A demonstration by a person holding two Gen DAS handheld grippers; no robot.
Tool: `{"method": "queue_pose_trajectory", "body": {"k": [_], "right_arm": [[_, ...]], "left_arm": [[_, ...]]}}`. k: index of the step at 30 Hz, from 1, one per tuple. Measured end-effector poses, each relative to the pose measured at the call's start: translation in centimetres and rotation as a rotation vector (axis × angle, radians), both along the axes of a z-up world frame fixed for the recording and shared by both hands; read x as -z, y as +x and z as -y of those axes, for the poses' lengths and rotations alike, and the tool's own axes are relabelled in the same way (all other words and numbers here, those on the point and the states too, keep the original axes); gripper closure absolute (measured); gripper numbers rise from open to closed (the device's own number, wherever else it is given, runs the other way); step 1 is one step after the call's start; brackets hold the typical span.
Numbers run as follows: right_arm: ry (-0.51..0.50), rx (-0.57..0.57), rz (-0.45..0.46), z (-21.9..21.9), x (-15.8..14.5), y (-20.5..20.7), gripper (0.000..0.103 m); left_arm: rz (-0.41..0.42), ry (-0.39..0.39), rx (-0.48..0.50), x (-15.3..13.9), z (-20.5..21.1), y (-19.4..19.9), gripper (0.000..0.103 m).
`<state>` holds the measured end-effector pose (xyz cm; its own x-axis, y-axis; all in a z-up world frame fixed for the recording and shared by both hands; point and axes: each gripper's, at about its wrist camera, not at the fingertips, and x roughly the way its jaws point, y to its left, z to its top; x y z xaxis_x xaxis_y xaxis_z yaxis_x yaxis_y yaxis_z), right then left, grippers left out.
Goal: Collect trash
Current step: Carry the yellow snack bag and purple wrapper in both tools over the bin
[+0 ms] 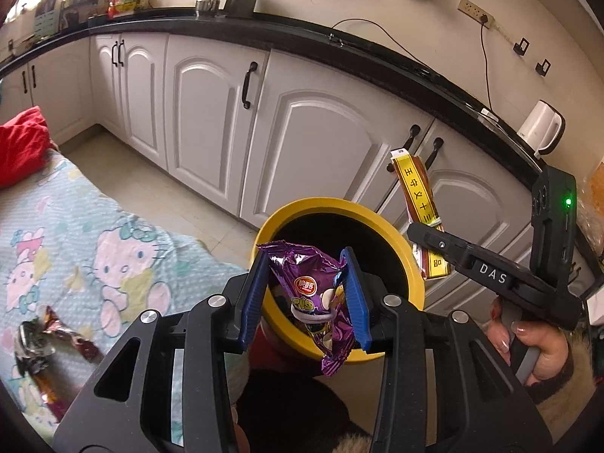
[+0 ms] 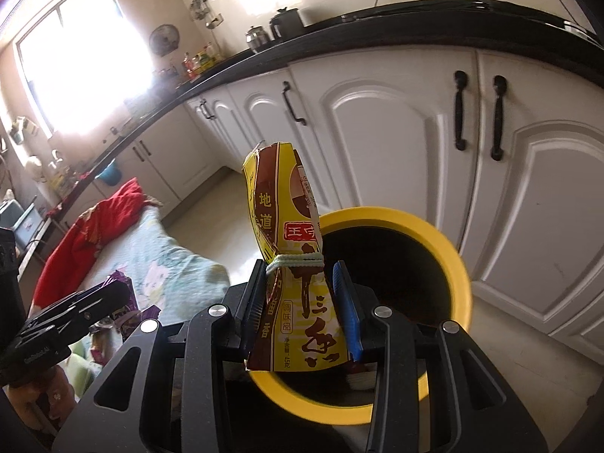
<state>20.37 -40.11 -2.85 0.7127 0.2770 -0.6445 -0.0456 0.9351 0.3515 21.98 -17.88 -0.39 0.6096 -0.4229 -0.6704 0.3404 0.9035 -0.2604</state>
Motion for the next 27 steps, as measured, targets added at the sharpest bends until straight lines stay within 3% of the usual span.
{"method": "queue_pose_trajectory", "body": {"k": [27], "right_arm": [[0.031, 0.087, -0.125, 4.0, 5.9, 1.4, 0.068]], "left_arm": [[-0.079, 0.025, 0.032, 6.6, 6.1, 3.9, 0.070]]}}
